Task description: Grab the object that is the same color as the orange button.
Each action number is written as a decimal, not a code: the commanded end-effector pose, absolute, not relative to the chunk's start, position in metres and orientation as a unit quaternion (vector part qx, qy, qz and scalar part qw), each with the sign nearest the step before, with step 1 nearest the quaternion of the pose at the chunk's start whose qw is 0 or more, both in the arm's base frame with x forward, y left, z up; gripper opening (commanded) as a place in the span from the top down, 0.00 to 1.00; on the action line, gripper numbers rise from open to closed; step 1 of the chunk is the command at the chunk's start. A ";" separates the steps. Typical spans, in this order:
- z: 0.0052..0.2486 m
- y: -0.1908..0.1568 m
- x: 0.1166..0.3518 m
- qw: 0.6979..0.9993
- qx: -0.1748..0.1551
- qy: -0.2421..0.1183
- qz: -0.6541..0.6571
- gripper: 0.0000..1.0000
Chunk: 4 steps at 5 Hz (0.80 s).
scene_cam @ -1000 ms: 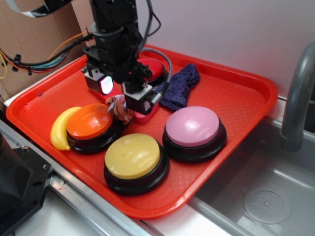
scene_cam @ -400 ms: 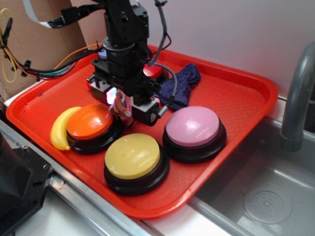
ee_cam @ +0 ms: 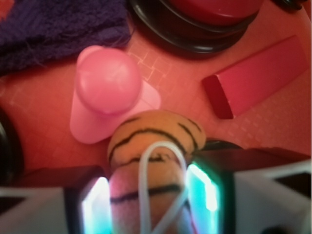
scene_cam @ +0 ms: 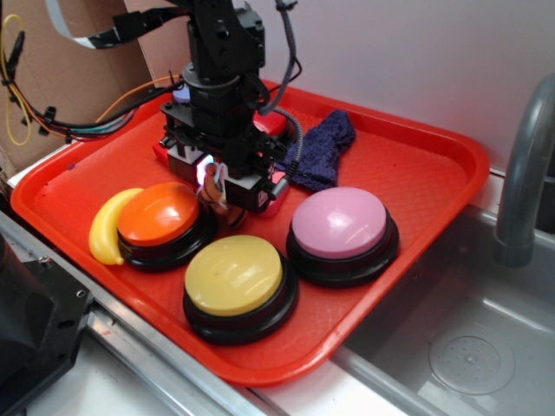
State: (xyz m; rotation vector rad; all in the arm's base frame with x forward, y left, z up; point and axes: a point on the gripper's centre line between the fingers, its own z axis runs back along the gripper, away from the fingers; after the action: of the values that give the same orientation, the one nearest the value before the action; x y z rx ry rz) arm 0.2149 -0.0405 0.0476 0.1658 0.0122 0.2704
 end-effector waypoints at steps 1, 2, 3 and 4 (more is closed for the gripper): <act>0.094 -0.029 0.225 0.989 0.085 -0.032 0.119 1.00; 0.115 -0.023 0.226 0.991 0.083 -0.033 0.095 1.00; 0.141 -0.015 0.222 0.996 0.056 -0.037 0.066 1.00; 0.161 -0.008 0.215 0.996 0.032 -0.052 0.064 1.00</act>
State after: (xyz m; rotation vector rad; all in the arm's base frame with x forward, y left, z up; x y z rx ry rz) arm 0.2073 -0.0112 0.1479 0.0677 -0.0436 0.1242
